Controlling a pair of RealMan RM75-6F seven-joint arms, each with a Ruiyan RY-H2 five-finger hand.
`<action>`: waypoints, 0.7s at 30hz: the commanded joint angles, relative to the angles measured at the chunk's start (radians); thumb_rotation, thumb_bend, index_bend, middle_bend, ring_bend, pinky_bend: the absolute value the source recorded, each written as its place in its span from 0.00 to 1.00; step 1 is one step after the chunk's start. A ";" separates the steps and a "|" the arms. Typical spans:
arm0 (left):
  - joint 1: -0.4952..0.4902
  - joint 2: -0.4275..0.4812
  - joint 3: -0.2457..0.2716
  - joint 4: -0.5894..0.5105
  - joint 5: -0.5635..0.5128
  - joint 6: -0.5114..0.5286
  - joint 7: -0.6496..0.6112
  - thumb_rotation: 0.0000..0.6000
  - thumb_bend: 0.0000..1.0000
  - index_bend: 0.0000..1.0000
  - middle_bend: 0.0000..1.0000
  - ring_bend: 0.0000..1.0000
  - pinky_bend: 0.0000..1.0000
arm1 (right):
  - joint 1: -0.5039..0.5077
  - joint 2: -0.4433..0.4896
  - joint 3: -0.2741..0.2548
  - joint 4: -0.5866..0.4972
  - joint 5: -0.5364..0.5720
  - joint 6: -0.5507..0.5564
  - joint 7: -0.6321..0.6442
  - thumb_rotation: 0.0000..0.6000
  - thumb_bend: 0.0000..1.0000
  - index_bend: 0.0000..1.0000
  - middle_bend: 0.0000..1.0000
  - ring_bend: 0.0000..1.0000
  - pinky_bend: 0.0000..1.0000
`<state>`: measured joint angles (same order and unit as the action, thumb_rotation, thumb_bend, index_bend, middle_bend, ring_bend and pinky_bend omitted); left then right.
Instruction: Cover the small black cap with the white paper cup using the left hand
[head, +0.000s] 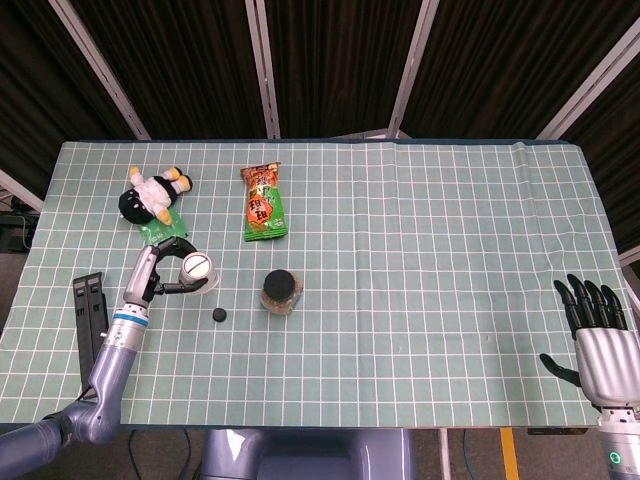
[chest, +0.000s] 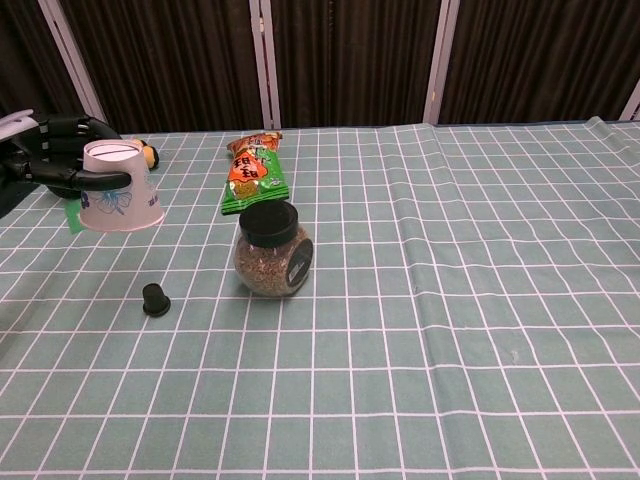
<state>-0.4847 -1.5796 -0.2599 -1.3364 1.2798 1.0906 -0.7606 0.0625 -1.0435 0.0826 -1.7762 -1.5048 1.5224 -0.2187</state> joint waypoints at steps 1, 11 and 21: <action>0.026 -0.028 0.040 0.071 0.105 -0.020 -0.168 1.00 0.00 0.50 0.47 0.42 0.34 | 0.000 0.000 0.000 0.001 -0.001 0.001 0.000 1.00 0.00 0.00 0.00 0.00 0.00; 0.010 -0.137 0.087 0.172 0.133 -0.023 -0.215 1.00 0.00 0.50 0.47 0.42 0.34 | -0.002 0.007 0.004 0.009 0.009 0.002 0.020 1.00 0.00 0.00 0.00 0.00 0.00; 0.015 -0.182 0.099 0.233 0.137 0.004 -0.217 1.00 0.00 0.50 0.46 0.41 0.32 | -0.002 0.013 0.005 0.008 0.013 -0.001 0.034 1.00 0.00 0.00 0.00 0.00 0.00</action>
<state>-0.4703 -1.7583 -0.1629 -1.1064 1.4154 1.0923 -0.9795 0.0600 -1.0308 0.0875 -1.7686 -1.4915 1.5219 -0.1846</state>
